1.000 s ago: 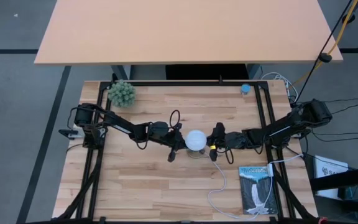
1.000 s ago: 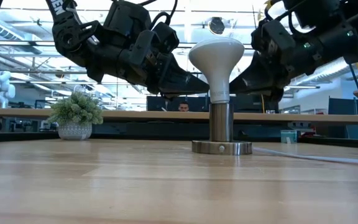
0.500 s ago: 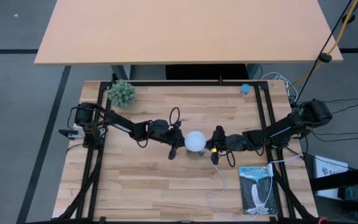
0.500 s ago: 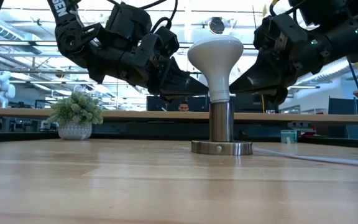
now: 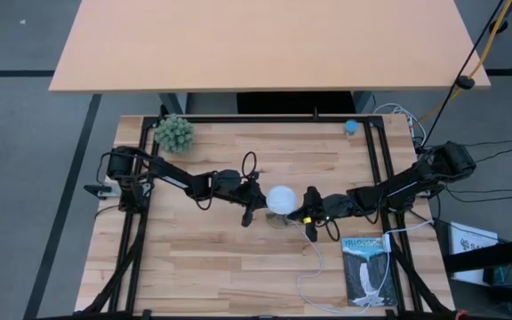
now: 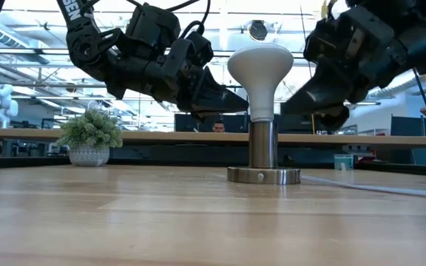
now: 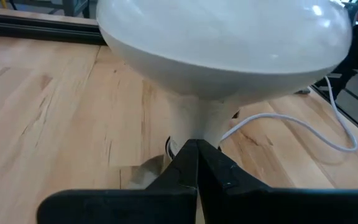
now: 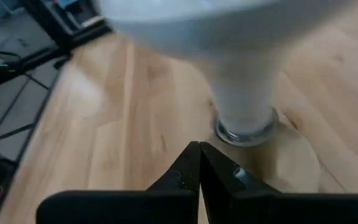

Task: Screw lightbulb
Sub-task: Insert the light bulb into the lamp

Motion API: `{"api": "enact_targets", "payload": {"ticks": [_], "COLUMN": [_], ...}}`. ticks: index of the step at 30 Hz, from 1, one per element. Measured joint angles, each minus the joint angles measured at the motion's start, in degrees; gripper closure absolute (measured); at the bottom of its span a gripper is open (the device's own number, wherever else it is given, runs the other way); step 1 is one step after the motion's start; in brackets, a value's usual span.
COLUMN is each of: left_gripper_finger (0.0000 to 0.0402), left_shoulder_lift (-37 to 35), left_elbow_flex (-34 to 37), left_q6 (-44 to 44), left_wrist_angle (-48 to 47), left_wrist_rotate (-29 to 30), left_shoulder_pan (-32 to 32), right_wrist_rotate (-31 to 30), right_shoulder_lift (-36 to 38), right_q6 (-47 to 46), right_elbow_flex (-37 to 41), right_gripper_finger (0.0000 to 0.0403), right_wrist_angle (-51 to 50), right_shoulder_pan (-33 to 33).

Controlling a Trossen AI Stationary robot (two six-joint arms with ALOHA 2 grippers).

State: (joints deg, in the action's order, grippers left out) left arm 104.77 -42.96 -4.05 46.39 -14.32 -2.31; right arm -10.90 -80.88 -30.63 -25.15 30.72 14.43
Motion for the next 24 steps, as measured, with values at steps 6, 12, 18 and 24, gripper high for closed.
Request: {"api": "enact_targets", "payload": {"ticks": [6,12,18,24], "left_gripper_finger": [0.0402,0.0402,0.0402,0.0402], "left_shoulder_lift": [0.0,0.0,0.0,0.0], "left_elbow_flex": [0.0,0.0,0.0,0.07], "left_q6": [0.0,0.0,0.07,0.11], "left_wrist_angle": [0.28,0.7,1.25,1.18], "left_wrist_rotate": [-2.82,-4.71,-3.55,-3.44], "left_shoulder_pan": [0.24,0.24,0.1,-0.32], "right_wrist_rotate": [-10.25,-11.71,-11.39,-7.04], "right_shoulder_lift": [0.52,0.55,0.55,0.55], "right_q6": [-1.09,2.68,3.3,3.25], "right_elbow_flex": [0.0,0.0,-0.02,0.04], "right_gripper_finger": [0.0403,0.0403,0.0403,0.0403], "right_wrist_angle": [-4.0,1.0,2.34,2.66], "right_shoulder_pan": [-0.1,-0.08,-0.08,-0.06]}}
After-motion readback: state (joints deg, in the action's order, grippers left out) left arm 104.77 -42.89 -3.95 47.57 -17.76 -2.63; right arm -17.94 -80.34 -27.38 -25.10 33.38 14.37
